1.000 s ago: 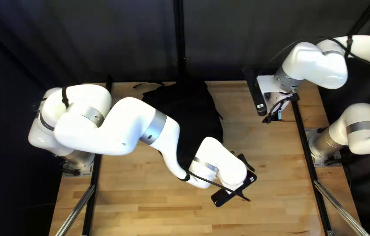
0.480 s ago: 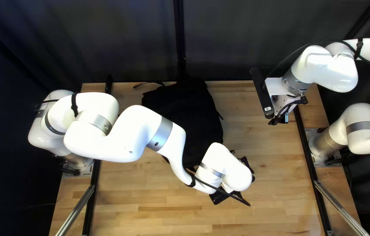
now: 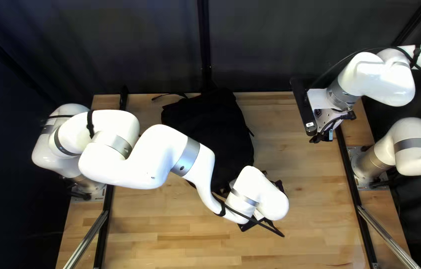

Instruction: Remove a lunch box from a kids backpack

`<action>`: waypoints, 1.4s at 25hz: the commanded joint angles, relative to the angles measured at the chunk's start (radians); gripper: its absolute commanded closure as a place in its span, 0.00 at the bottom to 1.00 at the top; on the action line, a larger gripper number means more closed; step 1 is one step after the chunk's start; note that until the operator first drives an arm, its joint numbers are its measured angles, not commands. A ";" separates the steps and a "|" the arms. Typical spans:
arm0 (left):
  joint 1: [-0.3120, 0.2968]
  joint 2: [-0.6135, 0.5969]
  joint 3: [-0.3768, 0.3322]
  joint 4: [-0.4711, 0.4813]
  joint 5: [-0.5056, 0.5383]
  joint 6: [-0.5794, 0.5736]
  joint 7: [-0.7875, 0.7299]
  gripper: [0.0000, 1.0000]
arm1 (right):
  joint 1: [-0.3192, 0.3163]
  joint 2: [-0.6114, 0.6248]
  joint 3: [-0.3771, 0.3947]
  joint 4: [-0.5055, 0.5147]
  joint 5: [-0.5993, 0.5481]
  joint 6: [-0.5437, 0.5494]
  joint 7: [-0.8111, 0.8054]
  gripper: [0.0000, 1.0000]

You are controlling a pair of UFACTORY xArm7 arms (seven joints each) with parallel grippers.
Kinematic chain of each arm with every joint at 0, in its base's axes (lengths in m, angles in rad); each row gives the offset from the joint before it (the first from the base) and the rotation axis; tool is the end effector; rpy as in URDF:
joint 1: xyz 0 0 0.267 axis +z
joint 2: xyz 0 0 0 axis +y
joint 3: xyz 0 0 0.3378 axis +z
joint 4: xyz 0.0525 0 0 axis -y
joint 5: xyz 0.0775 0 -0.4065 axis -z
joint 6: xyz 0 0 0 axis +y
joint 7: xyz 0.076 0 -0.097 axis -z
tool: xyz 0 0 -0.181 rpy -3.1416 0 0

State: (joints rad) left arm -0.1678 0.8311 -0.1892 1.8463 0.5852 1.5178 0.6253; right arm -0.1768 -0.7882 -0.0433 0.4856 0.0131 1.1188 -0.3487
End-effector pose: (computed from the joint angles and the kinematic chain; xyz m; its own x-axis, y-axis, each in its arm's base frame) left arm 0.6380 -0.0666 0.0523 0.3437 -0.7315 -0.5889 -0.9076 -0.4198 -0.0083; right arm 0.3207 -0.0635 0.2346 0.9783 0.1330 0.1592 0.1328 -0.9911 0.0119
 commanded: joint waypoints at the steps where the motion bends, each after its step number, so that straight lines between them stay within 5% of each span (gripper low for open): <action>1: -0.004 0.005 -0.001 -0.002 0.001 -0.005 -0.007 1.00 | -0.002 -0.008 0.001 0.000 -0.002 0.010 0.001 0.00; 11: -0.037 -0.103 -0.019 -0.129 -0.010 -0.004 -0.097 1.00 | -0.004 -0.022 0.002 -0.005 -0.007 0.015 0.001 0.00; 17: -0.029 -0.235 -0.023 -0.286 -0.033 -0.021 -0.182 1.00 | -0.007 -0.021 -0.007 -0.010 -0.014 0.006 -0.014 0.00; 24: -0.025 -0.356 -0.039 -0.438 -0.077 -0.073 -0.275 1.00 | 0.020 0.161 -0.026 0.099 -0.015 -0.051 -0.077 0.00; 35: -0.051 -0.422 -0.052 -0.550 -0.106 -0.141 -0.440 1.00 | 0.135 0.497 -0.284 0.280 0.267 -0.265 -0.662 0.00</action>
State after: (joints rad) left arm -0.2139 0.4126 -0.2411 1.3033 0.4805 1.3848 0.2104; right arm -0.0772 -0.3706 -0.2619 0.7118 0.1796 0.8907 -0.8748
